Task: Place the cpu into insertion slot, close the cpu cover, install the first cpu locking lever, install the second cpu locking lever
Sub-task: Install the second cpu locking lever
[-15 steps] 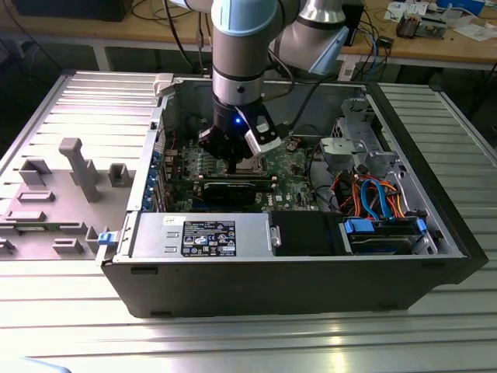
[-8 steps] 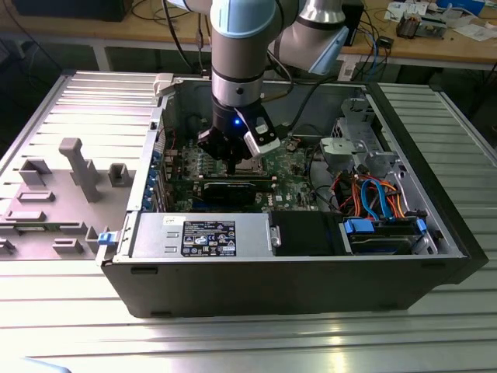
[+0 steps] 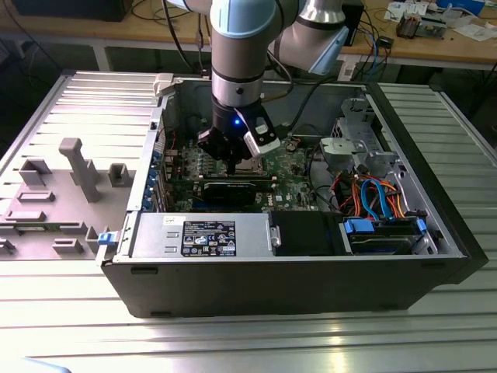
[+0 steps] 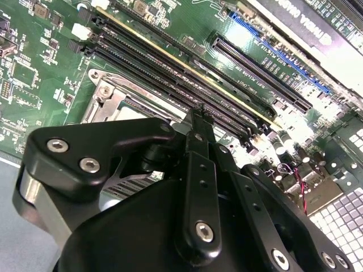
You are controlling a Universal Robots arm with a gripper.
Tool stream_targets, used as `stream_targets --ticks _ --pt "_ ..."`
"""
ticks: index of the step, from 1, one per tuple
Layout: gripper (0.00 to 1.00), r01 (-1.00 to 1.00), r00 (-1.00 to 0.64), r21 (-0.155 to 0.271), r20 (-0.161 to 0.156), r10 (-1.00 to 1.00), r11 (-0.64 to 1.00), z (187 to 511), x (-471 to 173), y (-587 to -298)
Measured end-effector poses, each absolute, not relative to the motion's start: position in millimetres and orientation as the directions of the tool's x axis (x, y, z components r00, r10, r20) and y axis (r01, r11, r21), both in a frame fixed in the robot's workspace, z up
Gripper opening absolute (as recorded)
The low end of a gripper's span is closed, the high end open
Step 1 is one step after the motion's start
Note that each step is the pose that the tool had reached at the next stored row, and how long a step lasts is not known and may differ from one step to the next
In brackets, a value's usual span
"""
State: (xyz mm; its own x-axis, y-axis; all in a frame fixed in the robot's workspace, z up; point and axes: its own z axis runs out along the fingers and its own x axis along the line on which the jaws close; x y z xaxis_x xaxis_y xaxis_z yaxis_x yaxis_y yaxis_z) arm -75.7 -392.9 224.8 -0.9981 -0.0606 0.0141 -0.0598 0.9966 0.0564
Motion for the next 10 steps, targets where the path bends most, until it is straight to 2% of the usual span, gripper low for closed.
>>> stream_targets --ticks 10 --pt "0.11 -0.103 -0.994 0.069 0.013 -0.105 0.992 220.7 -80.7 -398.1"
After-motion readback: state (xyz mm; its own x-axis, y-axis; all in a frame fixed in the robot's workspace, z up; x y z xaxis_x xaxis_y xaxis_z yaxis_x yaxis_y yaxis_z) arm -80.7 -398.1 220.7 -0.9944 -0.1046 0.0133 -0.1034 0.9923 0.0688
